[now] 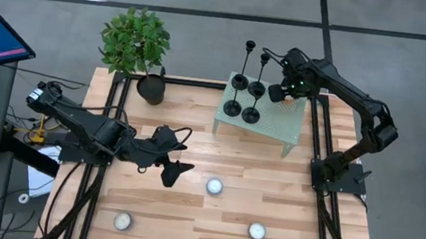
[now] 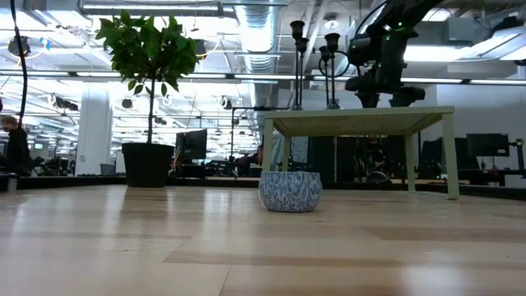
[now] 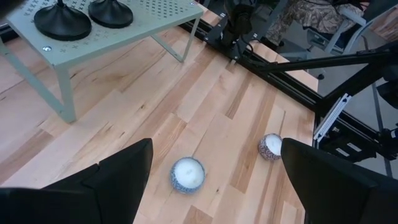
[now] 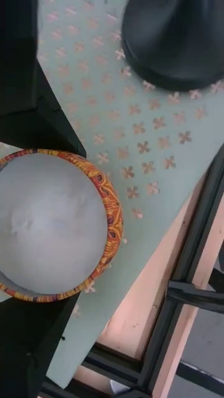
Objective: Pick & Place candle stick holders
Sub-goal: Put the orange scented candle on the shelf
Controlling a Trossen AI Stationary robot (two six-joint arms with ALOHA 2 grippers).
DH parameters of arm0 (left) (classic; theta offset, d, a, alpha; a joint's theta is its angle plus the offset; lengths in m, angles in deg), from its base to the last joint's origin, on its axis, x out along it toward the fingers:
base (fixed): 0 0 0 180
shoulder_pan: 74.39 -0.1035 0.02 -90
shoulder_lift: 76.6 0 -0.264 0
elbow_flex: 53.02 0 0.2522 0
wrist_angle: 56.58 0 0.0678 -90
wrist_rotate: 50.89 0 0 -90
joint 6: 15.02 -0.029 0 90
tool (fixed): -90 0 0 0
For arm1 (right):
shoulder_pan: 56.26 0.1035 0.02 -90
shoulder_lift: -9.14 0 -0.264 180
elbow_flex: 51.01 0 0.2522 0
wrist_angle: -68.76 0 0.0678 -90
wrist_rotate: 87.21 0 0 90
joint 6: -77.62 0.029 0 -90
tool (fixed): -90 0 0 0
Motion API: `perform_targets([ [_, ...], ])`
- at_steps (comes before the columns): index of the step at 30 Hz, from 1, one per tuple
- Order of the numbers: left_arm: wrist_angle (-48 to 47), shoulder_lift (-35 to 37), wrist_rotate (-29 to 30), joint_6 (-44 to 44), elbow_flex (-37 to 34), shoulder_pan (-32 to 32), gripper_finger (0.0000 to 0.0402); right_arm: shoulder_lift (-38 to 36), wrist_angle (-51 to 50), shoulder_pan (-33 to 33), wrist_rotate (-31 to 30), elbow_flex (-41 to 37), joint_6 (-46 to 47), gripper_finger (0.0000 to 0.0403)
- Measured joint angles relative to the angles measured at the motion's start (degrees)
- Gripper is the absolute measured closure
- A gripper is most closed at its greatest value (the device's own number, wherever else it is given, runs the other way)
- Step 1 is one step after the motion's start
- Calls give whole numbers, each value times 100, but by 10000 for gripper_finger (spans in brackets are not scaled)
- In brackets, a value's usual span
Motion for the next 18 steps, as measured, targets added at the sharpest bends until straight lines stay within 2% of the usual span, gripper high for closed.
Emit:
perform_targets([
  [8, 0, 2, 0, 3, 0, 0, 46, -216, 116, -10, 21, 1, -205, 50],
  [18, 8, 1, 0, 4, 0, 0, 46, -872, -168, -264, -22, 2, -744, 58],
])
